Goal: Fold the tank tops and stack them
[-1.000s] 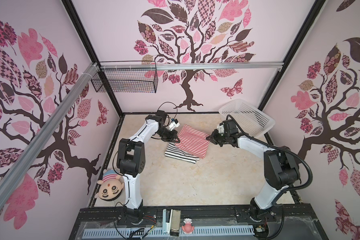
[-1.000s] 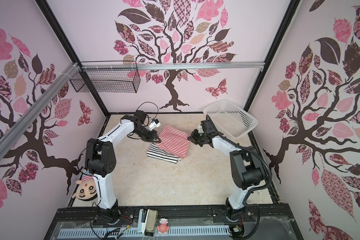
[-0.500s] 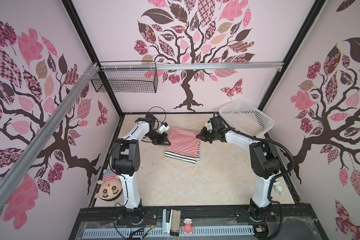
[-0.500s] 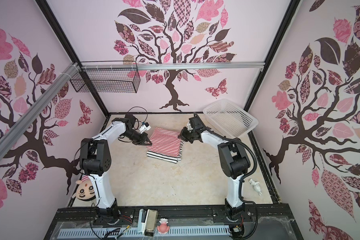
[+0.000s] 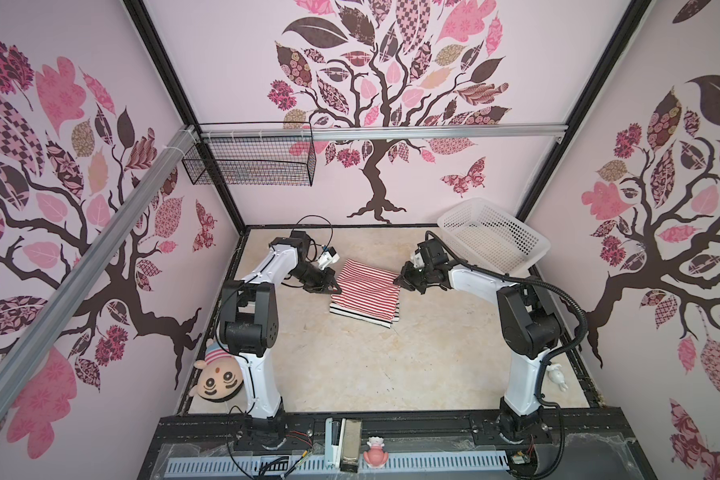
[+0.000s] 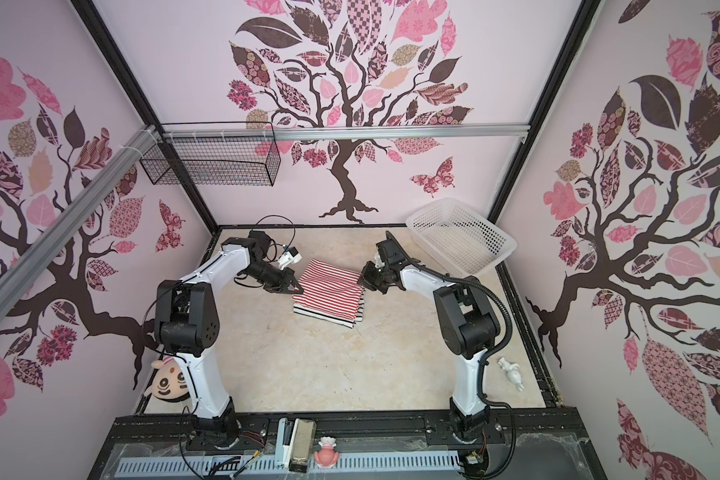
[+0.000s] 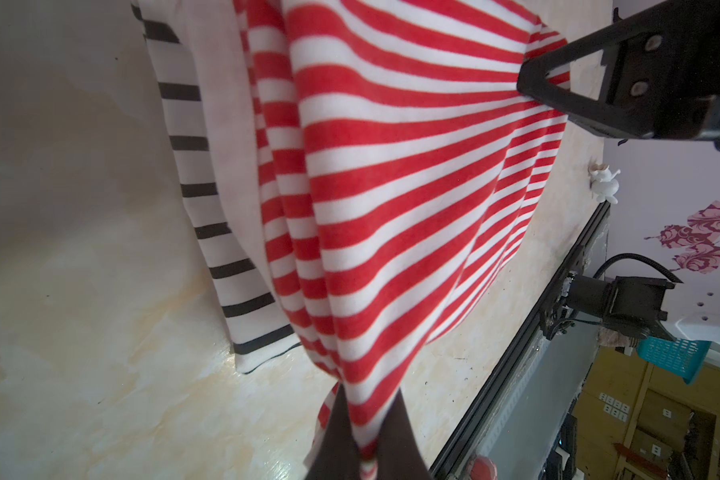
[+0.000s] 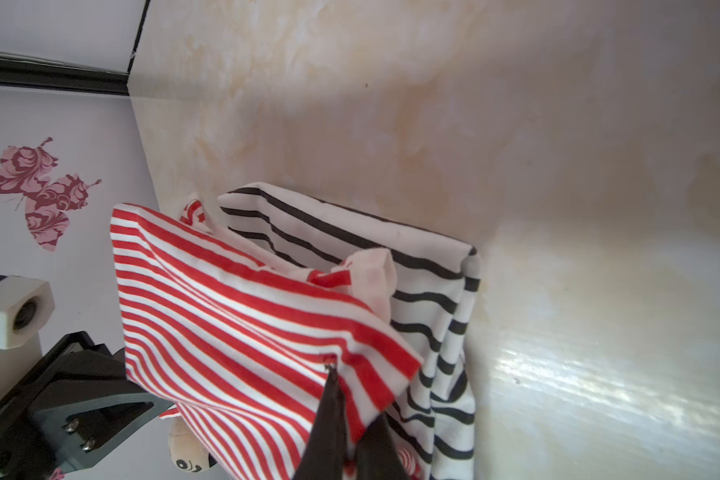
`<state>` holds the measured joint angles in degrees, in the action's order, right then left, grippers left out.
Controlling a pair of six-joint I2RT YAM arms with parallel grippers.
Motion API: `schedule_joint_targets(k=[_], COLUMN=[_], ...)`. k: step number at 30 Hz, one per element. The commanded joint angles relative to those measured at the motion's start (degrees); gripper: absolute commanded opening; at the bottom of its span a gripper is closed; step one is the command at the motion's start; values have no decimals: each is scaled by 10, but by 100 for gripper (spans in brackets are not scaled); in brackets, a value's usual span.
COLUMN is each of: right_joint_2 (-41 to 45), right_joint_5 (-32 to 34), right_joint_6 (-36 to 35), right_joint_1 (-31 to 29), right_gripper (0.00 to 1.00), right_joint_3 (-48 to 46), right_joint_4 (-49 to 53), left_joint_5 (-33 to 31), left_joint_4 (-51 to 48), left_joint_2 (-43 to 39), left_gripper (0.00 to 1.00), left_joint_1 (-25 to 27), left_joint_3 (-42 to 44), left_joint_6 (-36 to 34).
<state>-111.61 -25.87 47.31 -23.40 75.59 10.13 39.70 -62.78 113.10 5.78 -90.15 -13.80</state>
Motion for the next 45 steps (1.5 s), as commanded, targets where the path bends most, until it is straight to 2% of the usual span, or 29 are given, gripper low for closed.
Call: schedule_joint_targets(k=[1, 6, 13, 15, 17, 19, 22, 30, 34, 37, 41, 45], right_joint_2=[30, 11, -13, -18, -24, -33, -37, 38, 91, 114, 121, 101], right_joint_5=[20, 21, 25, 25, 26, 24, 27, 71, 98, 106, 98, 58], right_joint_6=[-11, -12, -11, -11, -11, -12, -20, -45, -44, -34, -13, 17], right_joint_1=[0, 1, 0, 1, 0, 0, 0, -3, -20, -39, -68, -89], right_gripper=[0, 0, 0, 2, 11, 29, 43, 55, 55, 51, 31, 11], right_joint_3=[-2, 1, 12, 16, 19, 27, 38, 18, -5, -19, -35, -50], right_joint_4=[17, 13, 8, 9, 9, 13, 27, 60, 68, 64, 36, -16], left_joint_5=[4, -12, -59, -68, -72, -77, -85, -128, -124, -107, -81, -58], left_joint_4=[4, 19, 47, 53, 54, 56, 55, 32, 52, 55, 51, 47], left_joint_2=[6, 18, 49, 56, 60, 59, 57, 35, 3, 8, 38, 68], left_gripper=[4, 7, 34, 37, 38, 39, 40, 44, 47, 47, 46, 45], left_joint_1=[-5, -5, -4, -4, -4, -4, -4, 0, -3, -2, 6, 26], left_joint_3=[15, 22, 18, 17, 16, 19, 27, 24, 3, -38, -91, -120], left_joint_6=[-11, -7, -4, -3, -3, -5, -10, -31, -12, 6, 17, 18])
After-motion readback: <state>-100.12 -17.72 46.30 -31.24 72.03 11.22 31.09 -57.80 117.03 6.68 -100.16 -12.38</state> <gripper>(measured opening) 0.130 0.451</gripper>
